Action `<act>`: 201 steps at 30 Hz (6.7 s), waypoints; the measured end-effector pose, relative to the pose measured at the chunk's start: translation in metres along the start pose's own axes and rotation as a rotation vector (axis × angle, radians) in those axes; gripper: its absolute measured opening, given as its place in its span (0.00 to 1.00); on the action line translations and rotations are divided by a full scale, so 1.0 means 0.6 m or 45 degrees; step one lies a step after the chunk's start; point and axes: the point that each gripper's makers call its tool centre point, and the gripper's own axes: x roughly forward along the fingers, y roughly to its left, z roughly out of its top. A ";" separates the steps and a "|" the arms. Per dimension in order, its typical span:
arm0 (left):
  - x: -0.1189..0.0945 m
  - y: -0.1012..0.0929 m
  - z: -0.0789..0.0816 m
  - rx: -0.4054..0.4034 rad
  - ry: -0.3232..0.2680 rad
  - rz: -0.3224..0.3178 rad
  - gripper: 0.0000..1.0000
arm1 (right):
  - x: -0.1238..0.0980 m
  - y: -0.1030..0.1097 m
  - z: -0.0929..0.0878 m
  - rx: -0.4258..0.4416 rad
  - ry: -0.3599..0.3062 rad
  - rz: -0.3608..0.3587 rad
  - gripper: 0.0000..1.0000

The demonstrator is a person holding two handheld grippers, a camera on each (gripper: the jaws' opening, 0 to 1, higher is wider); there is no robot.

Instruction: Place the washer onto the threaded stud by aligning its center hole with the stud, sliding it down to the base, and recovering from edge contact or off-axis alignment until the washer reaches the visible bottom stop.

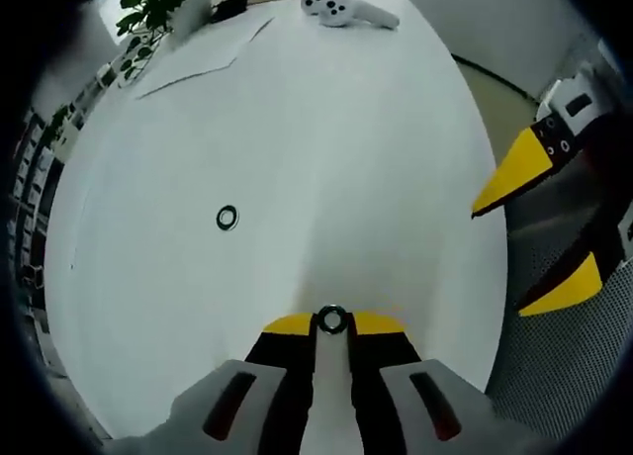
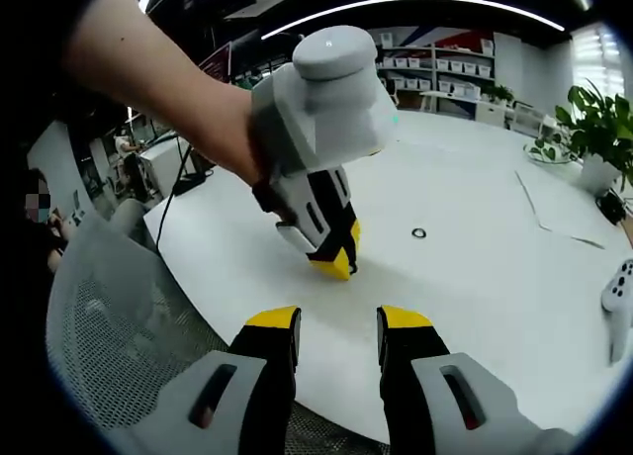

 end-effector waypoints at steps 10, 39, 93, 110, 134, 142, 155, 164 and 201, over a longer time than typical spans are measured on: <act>-0.002 0.004 -0.008 -0.014 0.006 -0.012 0.10 | -0.001 0.000 0.000 0.000 0.000 0.001 0.34; -0.013 0.006 -0.052 0.141 0.084 -0.038 0.13 | 0.000 0.002 0.001 -0.002 -0.001 0.006 0.34; -0.083 0.080 -0.066 -0.146 -0.083 0.060 0.09 | 0.001 0.002 -0.001 -0.005 0.005 0.007 0.34; -0.140 0.132 -0.068 -0.149 -0.152 0.162 0.09 | 0.001 0.001 -0.001 -0.004 0.005 0.006 0.34; -0.130 0.168 -0.087 -0.136 -0.038 0.167 0.09 | 0.000 0.002 0.000 -0.003 0.003 0.008 0.34; -0.131 0.163 -0.085 -0.121 -0.026 0.151 0.09 | 0.000 0.003 0.001 -0.006 0.001 0.012 0.34; -0.123 0.163 -0.093 -0.116 0.010 0.142 0.09 | -0.001 0.003 0.000 -0.004 0.005 0.010 0.34; -0.091 0.164 -0.106 -0.145 0.052 0.108 0.09 | 0.000 0.001 -0.001 -0.001 0.007 0.005 0.34; -0.074 0.164 -0.097 -0.193 0.080 0.095 0.14 | 0.000 0.003 0.001 0.001 -0.005 0.005 0.34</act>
